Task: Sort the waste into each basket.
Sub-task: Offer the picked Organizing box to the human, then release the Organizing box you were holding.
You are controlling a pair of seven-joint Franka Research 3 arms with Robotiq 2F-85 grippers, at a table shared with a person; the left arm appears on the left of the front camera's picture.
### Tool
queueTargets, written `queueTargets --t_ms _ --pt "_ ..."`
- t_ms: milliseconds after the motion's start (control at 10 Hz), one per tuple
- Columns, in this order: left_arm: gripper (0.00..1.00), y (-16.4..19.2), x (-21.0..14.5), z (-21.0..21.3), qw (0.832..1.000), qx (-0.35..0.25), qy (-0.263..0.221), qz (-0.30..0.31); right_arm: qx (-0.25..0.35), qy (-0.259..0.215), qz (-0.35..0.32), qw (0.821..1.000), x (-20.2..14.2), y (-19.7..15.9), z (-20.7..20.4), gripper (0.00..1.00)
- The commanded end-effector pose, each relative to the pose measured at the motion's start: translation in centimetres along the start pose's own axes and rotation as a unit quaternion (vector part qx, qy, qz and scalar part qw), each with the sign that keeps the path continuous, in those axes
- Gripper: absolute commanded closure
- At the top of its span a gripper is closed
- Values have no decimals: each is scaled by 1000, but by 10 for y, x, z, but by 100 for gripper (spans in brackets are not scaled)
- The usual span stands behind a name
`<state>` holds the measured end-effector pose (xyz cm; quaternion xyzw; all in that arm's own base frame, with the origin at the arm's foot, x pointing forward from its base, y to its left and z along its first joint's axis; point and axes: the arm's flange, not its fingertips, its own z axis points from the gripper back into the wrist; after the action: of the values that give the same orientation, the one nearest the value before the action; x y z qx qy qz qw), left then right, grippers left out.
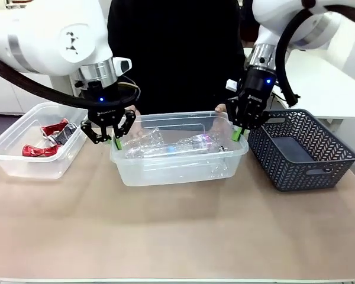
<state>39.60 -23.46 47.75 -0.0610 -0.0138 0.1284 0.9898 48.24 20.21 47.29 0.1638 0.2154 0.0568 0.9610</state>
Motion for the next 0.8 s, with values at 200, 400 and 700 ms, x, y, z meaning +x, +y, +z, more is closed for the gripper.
queueTargets --t_ms 200,400,700 --pt "94 1 1 4 1000 -9 -5 10 4 -5 2 1000 -5 4 1 91" --pt "94 1 1 4 1000 -9 -5 10 4 -5 2 1000 -5 4 1 91" --pt "80 1 1 1 1000 -1 -1 1 0 -1 1 1000 -1 1 0 91"
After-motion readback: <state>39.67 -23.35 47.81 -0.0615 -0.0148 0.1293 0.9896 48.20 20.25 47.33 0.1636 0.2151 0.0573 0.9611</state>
